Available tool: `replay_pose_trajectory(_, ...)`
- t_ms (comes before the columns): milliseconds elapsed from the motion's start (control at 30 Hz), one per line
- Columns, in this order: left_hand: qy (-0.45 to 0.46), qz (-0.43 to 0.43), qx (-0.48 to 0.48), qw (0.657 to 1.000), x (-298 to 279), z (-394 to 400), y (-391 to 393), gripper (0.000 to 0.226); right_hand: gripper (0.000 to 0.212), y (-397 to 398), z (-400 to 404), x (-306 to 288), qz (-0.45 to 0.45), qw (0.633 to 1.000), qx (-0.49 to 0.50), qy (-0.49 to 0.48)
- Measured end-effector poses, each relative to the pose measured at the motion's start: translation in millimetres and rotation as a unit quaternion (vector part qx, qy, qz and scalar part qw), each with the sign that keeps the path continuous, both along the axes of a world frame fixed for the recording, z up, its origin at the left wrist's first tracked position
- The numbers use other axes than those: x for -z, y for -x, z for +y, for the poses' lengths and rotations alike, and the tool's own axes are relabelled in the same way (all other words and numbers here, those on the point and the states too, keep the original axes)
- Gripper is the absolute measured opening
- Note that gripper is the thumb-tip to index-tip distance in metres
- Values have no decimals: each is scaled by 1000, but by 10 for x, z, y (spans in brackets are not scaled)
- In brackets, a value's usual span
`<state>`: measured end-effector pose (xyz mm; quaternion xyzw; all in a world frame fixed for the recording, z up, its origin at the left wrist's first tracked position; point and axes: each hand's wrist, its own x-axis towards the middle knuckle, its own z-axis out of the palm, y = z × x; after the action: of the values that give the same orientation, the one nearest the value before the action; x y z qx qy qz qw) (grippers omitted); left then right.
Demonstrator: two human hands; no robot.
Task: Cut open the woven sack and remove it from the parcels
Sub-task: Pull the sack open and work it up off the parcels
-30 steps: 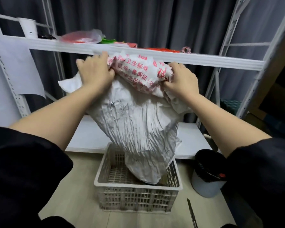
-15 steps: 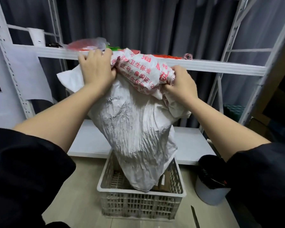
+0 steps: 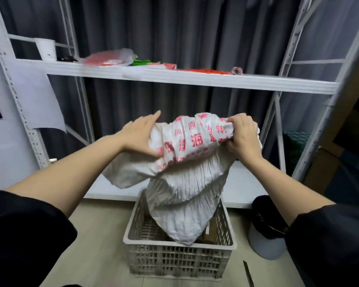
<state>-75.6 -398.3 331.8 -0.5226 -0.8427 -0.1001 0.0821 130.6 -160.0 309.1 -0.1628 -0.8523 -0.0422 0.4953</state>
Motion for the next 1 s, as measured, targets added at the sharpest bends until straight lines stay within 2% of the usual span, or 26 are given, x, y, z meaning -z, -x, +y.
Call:
replay_pose_trajectory(67,74,15,-53,996,211,62,25,136,32,-22,-30,88,5,1000,-20,14)
replay_pose_trajectory(133,75,31,-94,992,481,164,-8,132,32,-39,-89,147,1,998,-58,20)
replay_pose_trajectory(200,27,53,-129,990,656,270,-25,107,36,-108,-93,161,-53,992,-107,-43)
replay_pose_trajectory(267,-11,96,-143,985,712,307,9,69,42,-217,-5,163,-173,960,-134,-175)
replay_pose_trajectory(333,-37,142,-141,979,735,294,40,51,48,-300,70,165,-260,922,-119,-261)
replay_pose_trajectory(367,-51,147,-141,978,735,294,44,46,50,-307,74,165,-266,922,-106,-262)
replay_pose_trajectory(433,-77,138,-149,976,728,309,39,37,55,-253,42,189,-245,949,-84,-177)
replay_pose_trajectory(467,-85,141,-147,975,719,315,30,34,68,-201,37,190,-249,961,-78,-94)
replay_pose_trajectory(500,-88,152,-136,975,714,318,22,33,89,-141,32,176,-273,959,-73,-5)
replay_pose_trajectory(567,-92,187,-87,974,720,285,22,36,126,-39,52,146,-354,925,-72,119)
replay_pose_trajectory(633,-79,203,-51,975,716,207,7,51,135,14,32,116,-432,881,-66,182)
replay_pose_trajectory(700,-95,218,-30,971,744,145,44,64,130,54,-34,131,-480,852,-54,205)
replay_pose_trajectory(733,-95,217,-21,971,752,122,46,66,129,75,-56,156,-490,850,-41,190)
replay_pose_trajectory(867,-73,231,48,969,726,95,-51,59,133,167,-11,373,-484,873,6,64)
replay_pose_trajectory(900,-74,241,62,966,708,93,-79,57,125,197,-6,441,-459,887,-5,53)
replay_pose_trajectory(1000,-79,263,80,958,685,77,-70,53,85,288,-70,568,-402,913,8,73)
